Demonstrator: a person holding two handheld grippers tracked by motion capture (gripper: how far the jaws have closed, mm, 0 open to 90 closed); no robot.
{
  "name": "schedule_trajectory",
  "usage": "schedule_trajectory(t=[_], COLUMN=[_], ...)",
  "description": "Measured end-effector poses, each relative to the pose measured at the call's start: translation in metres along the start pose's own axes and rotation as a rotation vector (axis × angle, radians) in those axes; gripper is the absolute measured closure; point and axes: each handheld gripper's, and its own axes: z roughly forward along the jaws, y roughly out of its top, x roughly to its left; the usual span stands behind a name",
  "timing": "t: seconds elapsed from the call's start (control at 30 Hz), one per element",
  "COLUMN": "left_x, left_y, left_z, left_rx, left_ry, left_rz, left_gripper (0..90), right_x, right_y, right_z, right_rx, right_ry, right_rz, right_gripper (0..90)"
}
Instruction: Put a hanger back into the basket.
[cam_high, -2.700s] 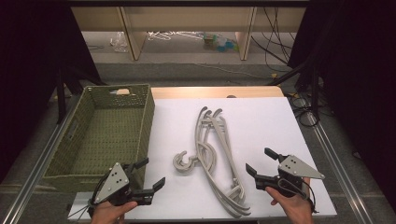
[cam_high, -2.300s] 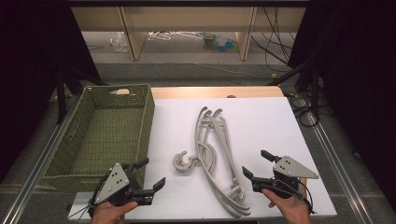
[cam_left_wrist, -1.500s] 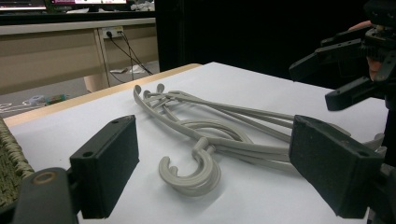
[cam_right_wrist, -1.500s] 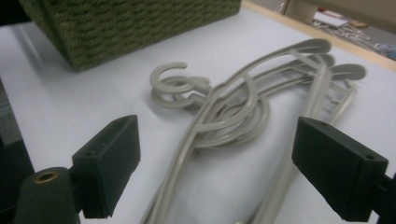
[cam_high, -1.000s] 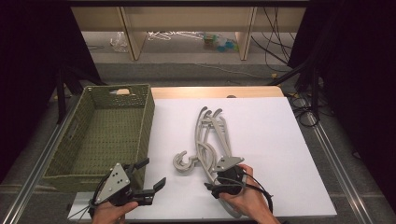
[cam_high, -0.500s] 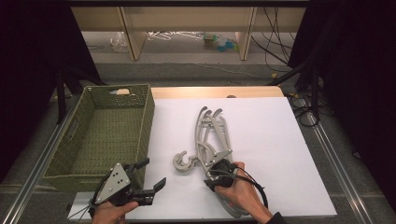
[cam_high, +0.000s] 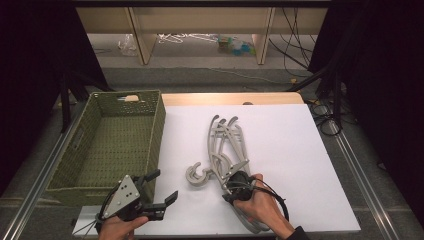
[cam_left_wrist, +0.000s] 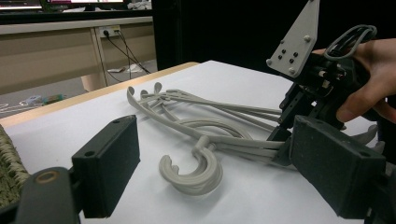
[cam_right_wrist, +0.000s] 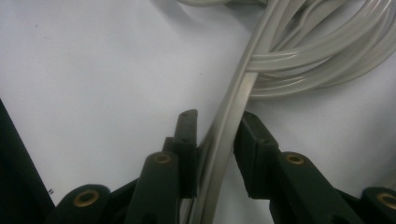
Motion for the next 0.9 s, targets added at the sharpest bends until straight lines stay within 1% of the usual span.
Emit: schedule_trajectory(t=[0.07,0.2,0.27,0.37,0.4,0.43,0.47,0.5,0.57,0.63,0.67,0.7,0.77,0.8,0.83,0.87,0.9], left_x=[0.0,0.0,0.0,0.0,0.001,0.0,0.0,0.0,0.0,0.0,0.0,0.0,0.0,0.0,0.0,0.001,0.001], left_y=[0.0,0.0,0.0,0.0,0.0,0.0,0.0,0.0,0.0,0.0,0.0,0.0,0.0,0.0,0.0,0.0,0.0], left_z=[0.0,0.0,0.0,0.0,0.0,0.0,0.0,0.0,0.0,0.0,0.0,0.0,0.0,0.0,0.0,0.0,0.0], left_rx=[0.001,0.001,0.002,0.002,0.002,0.002,0.002,0.002,0.002,0.002,0.002,0.001,0.002,0.002,0.002,0.0,0.0], left_ry=[-0.001,0.0,-0.002,-0.002,-0.002,-0.003,-0.001,-0.001,-0.001,0.0,-0.001,0.0,0.0,-0.002,-0.002,-0.001,0.0], left_rz=[-0.001,0.0,0.003,0.002,0.012,0.004,-0.002,-0.003,-0.002,-0.001,0.006,-0.001,0.001,0.001,0.001,0.005,0.007], left_gripper=[15.7,15.8,15.8,15.8,15.8,15.8,15.8,15.8,15.7,15.8,15.8,15.8,15.8,15.8,15.8,15.8,15.8], right_x=[-0.001,-0.002,-0.002,-0.004,-0.004,-0.004,-0.005,-0.006,-0.006,-0.007,-0.007,-0.007,-0.008,-0.01,-0.01,-0.011,-0.012], right_y=[-0.001,-0.001,-0.001,-0.001,-0.001,-0.001,0.001,0.002,0.002,0.002,0.002,0.002,0.001,0.002,0.002,0.002,0.002], right_z=[-0.002,-0.004,-0.004,-0.003,-0.002,-0.002,-0.004,-0.004,-0.005,-0.006,-0.007,-0.007,-0.008,-0.013,-0.013,-0.016,-0.019], right_rx=[0.003,0.005,0.006,0.011,0.009,-0.002,-0.011,-0.009,-0.006,-0.008,-0.003,0.0,-0.001,-0.002,-0.002,-0.012,-0.012], right_ry=[0.005,0.015,0.017,0.03,0.029,0.02,0.01,0.014,0.018,0.019,0.018,0.013,0.016,0.021,0.021,0.028,0.025], right_rz=[-0.005,0.004,0.001,0.013,0.014,0.013,0.017,0.003,0.006,0.005,0.008,0.012,0.008,0.012,0.012,0.008,0.004], right_gripper=[71.7,71.7,71.7,71.3,70.4,69.5,71.2,72.6,74.1,74.7,75.1,75.4,76.1,78.3,78.3,80.0,81.7])
